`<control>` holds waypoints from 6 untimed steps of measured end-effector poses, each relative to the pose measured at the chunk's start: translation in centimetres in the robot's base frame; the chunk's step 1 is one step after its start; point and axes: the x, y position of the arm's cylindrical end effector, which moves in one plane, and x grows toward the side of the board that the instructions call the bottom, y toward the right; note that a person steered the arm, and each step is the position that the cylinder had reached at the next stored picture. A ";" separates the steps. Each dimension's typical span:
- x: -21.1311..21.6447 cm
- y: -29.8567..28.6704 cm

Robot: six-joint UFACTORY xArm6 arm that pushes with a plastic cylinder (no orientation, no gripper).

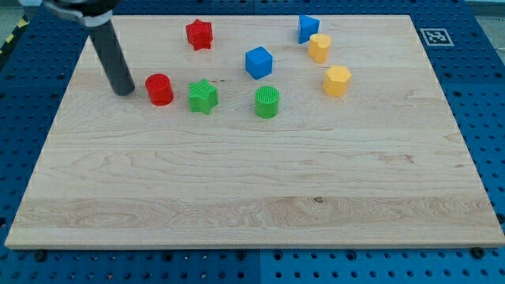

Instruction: Place the red blocks diagonally to each other

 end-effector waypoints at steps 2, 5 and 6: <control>2.7 3.6; -0.8 7.0; -0.8 7.0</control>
